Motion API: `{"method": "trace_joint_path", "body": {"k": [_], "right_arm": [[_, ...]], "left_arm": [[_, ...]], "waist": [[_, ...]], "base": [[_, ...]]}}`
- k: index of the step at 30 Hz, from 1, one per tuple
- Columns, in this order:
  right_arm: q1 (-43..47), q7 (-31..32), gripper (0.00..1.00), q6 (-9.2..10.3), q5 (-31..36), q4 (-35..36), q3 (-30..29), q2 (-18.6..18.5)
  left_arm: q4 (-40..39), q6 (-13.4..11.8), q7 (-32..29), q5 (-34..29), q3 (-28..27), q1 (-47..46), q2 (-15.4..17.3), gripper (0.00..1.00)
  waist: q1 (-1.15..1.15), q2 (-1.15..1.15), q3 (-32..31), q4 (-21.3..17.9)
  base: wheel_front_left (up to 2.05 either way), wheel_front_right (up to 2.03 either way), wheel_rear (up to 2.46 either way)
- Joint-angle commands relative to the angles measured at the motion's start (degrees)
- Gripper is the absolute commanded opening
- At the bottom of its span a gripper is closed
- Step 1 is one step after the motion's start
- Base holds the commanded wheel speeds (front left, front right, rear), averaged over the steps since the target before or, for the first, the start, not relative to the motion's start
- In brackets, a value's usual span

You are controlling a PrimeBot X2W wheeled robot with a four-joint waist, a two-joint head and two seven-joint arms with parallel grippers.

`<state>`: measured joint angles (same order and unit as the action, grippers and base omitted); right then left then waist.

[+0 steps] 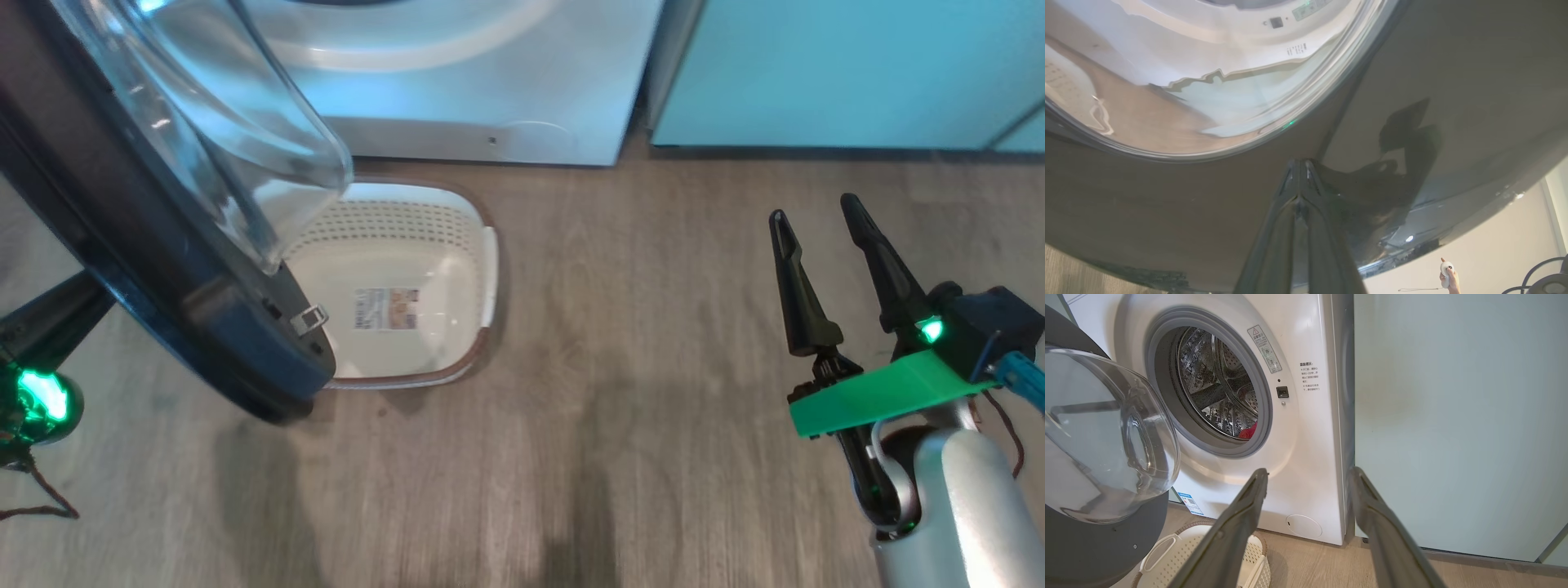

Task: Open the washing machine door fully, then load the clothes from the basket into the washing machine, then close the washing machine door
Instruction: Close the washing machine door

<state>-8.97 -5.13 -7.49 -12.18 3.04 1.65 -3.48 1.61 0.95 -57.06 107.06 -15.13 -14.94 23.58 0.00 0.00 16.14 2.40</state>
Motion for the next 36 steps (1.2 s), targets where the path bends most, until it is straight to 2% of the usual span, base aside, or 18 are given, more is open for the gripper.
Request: {"method": "trace_joint_path", "body": {"k": [1, 11, 20, 26, 36], "right_arm": [[-2.03, -0.92, 1.0, 0.0, -0.85, 1.53, 1.33, 0.57], [-2.41, -4.67, 1.0, 0.0, -3.97, -0.97, 1.77, 0.59], [-3.26, -7.3, 1.0, 0.0, -6.22, -2.98, 2.97, 0.59], [-4.02, -8.54, 1.0, 0.0, -7.53, -4.28, 4.2, 0.6], [-4.53, -9.62, 1.0, 0.0, -9.34, -5.84, 5.93, 0.6]], "left_arm": [[-2.49, -0.35, -0.26, -0.22, -2.72, -0.99, 2.72, 0.0], [-5.51, -3.07, -0.47, -0.37, -2.9, -4.1, 4.58, 0.0], [-6.85, -5.93, -0.61, -0.59, -1.86, -9.83, 6.31, 0.0], [-5.7, -7.63, -0.22, -0.97, -1.35, -14.5, 7.53, 0.0], [-0.31, -9.07, 2.57, -3.39, -0.25, -22.8, 8.65, 0.0]], "waist": [[0.0, 0.0, 1.67, -3.21], [0.0, 0.0, 4.61, -11.36], [0.0, 0.0, 7.33, -16.69], [0.0, 0.0, 8.96, -20.06], [0.0, 0.0, 10.32, -24.45]], "base": [[0.0, 0.0, 0.0], [0.0, 0.0, 0.0], [0.0, 0.0, 0.0], [0.0, 0.0, 0.0], [0.0, 0.0, 0.0]]}}
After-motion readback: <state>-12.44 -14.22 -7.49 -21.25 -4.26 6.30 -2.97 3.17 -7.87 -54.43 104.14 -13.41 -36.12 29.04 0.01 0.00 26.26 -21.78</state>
